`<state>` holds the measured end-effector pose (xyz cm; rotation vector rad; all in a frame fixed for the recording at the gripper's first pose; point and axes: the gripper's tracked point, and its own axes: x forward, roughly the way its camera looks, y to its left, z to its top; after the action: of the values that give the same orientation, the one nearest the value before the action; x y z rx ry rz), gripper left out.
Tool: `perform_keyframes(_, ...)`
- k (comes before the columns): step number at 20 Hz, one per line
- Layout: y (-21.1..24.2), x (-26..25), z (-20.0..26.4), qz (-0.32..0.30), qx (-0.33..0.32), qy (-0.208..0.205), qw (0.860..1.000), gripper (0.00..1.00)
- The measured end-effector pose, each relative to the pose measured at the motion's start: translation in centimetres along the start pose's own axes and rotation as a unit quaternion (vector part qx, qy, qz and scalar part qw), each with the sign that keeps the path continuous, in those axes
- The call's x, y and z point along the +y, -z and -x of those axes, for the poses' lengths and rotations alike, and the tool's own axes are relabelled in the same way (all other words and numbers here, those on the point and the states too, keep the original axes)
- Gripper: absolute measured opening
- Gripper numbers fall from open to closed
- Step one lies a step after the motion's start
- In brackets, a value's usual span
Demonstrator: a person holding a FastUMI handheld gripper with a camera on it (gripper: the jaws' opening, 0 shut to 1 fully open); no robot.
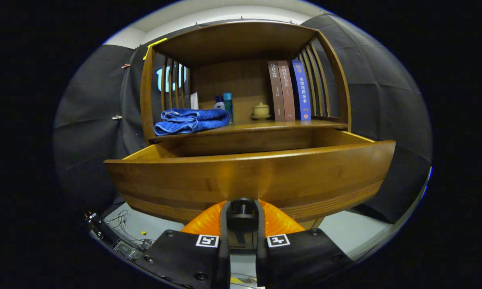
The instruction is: Pull open the drawer, take out the items inside it, and place them on the countertop above the cabinet.
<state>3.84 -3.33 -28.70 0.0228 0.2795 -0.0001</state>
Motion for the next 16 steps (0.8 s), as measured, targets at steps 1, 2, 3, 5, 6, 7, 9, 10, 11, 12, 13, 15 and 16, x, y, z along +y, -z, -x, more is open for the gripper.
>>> perform_keyframes(1, -0.2, -0.1, 0.1, 0.002, -0.002, 0.001, 1.000, 0.29)
perform_keyframes(2, -0.1, 0.0, 0.2, 0.005, 0.000, 0.001, 1.000, 0.29)
perform_keyframes(3, 0.0, 0.0, 0.1, 0.003, -0.002, 0.001, 1.000, 0.29)
perform_keyframes(5, 0.0, 0.0, 0.1, 0.003, -0.001, 0.000, 1.000, 0.29)
perform_keyframes(6, 0.1, 0.0, 0.0, 0.004, 0.000, 0.001, 1.000, 0.33)
perform_keyframes(7, 0.2, 0.0, 0.0, 0.004, 0.001, 0.001, 1.000, 0.38)
perform_keyframes(9, 0.8, -0.5, 0.3, -0.001, 0.013, 0.007, 1.000, 0.56)
perform_keyframes(10, 1.4, -0.7, 0.3, -0.005, 0.022, 0.009, 1.000, 0.70)
perform_keyframes(11, 1.7, -1.5, 0.6, -0.010, 0.029, 0.021, 0.999, 0.84)
perform_keyframes(12, 1.6, -2.1, 1.0, -0.014, 0.029, 0.029, 0.999, 0.98)
perform_keyframes(13, 1.3, -2.1, 1.3, -0.024, 0.024, 0.022, 0.999, 0.98)
perform_keyframes(15, 1.0, -1.7, 2.4, -0.030, 0.034, 0.001, 0.999, 1.00)
perform_keyframes(16, 0.2, -1.6, 3.3, -0.026, 0.034, -0.009, 0.999, 0.99)
